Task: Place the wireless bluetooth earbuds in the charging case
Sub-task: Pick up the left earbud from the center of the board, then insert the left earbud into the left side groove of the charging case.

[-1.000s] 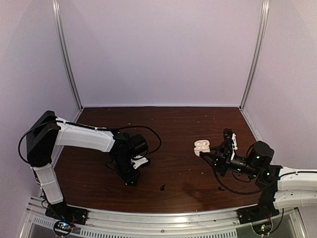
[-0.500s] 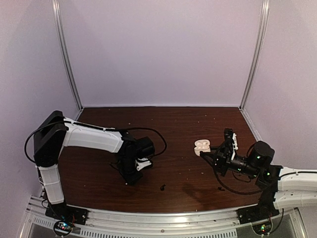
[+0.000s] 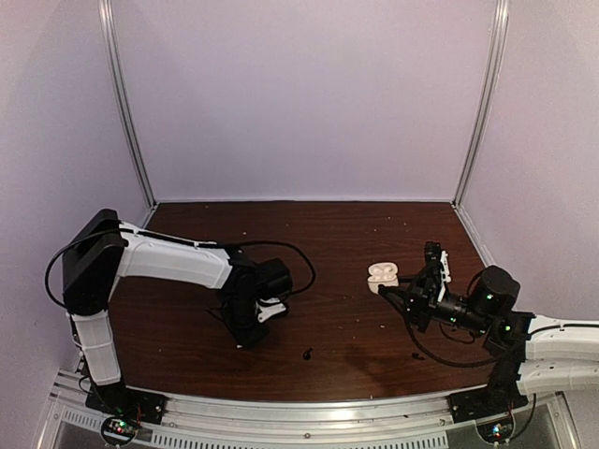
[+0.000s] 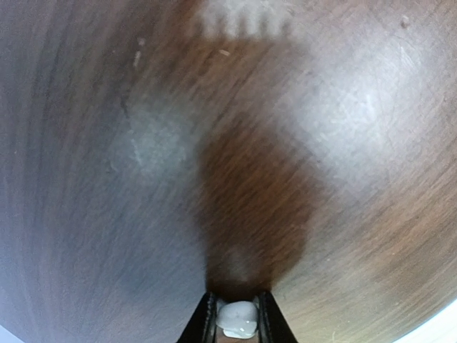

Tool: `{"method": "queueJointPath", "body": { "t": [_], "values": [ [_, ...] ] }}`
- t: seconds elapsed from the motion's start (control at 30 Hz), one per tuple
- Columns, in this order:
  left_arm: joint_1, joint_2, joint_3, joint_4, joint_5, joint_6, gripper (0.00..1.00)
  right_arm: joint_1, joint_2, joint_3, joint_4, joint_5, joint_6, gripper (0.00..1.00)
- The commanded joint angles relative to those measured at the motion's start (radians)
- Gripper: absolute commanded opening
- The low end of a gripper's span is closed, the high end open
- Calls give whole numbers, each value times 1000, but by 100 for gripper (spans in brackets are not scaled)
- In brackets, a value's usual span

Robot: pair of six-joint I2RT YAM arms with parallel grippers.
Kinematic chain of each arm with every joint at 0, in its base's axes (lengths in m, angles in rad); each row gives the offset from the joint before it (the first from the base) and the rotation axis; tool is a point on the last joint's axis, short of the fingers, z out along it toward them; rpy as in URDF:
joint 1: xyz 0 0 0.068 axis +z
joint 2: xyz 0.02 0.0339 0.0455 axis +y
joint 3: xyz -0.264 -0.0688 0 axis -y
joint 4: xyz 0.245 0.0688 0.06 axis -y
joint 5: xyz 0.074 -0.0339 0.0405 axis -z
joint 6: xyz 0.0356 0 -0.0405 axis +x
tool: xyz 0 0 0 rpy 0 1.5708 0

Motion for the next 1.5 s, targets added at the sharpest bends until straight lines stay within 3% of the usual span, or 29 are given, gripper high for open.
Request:
{"method": "queueJointPath", "body": {
  "t": [0.0,0.23,0.6,0.93,1.13,1.47],
  "values": [
    [7,-25,-38,82,-52,-20,14,-4,2,-4,45,-2,-7,5],
    [37,-185,-37,207,-33,-41,13,-4,78,-30,201,-3,-73,4],
    [58,-501,-121,591,38,-12,13,2,317,15,532,-37,-202,2],
    [53,-688,-255,988,194,-10,12,58,349,60,573,55,-428,0],
    [29,-684,-263,1115,245,-28,12,90,372,99,561,90,-520,0],
    [9,-649,-250,1222,435,17,11,94,455,222,505,-96,-361,1]
  ]
}}
